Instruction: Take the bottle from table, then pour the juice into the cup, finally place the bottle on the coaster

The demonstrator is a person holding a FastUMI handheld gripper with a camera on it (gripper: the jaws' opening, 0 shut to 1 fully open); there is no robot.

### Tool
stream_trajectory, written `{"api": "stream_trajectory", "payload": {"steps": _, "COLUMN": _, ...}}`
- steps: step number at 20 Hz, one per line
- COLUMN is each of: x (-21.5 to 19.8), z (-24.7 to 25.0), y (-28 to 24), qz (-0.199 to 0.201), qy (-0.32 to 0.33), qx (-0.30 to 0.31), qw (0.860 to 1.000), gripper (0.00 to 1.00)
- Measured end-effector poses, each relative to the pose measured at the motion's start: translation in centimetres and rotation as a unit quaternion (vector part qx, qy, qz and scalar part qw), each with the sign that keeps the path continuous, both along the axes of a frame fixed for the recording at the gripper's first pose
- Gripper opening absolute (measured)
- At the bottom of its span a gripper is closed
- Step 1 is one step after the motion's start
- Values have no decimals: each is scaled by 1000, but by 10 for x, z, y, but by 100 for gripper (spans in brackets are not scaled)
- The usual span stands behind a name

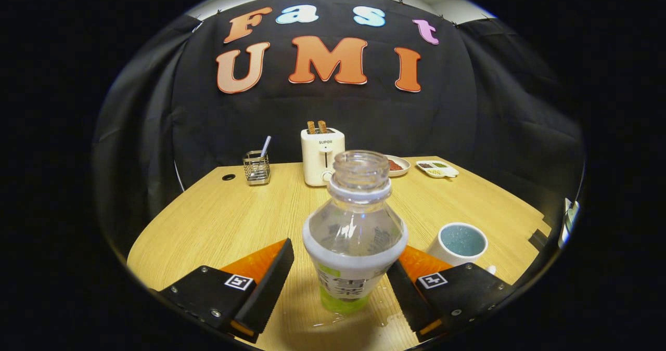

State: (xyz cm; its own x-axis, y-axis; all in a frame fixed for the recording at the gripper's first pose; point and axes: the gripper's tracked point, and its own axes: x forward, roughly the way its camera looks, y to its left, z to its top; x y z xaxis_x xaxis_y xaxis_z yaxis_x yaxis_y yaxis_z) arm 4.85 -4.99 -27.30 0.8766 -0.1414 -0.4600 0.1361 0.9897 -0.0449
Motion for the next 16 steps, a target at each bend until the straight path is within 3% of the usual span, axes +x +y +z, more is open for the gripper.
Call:
{"api": "stream_trajectory", "payload": {"steps": 4, "x": 0, "z": -2, "y": -7, "qz": -11, "qy": -6, "qx": 2, "qw": 1000, "gripper": 94}}
{"api": "stream_trajectory", "payload": {"steps": 7, "x": 1, "z": -3, "y": -7, "qz": -10, "qy": -14, "qx": 1, "qw": 1000, "gripper": 67}}
{"api": "stream_trajectory", "payload": {"steps": 11, "x": -1, "z": -1, "y": -8, "qz": -16, "qy": -7, "qx": 16, "qw": 1000, "gripper": 65}}
{"api": "stream_trajectory", "payload": {"steps": 16, "x": 5, "z": 22, "y": 2, "qz": -17, "qy": -36, "qx": 98, "qw": 994, "gripper": 65}}
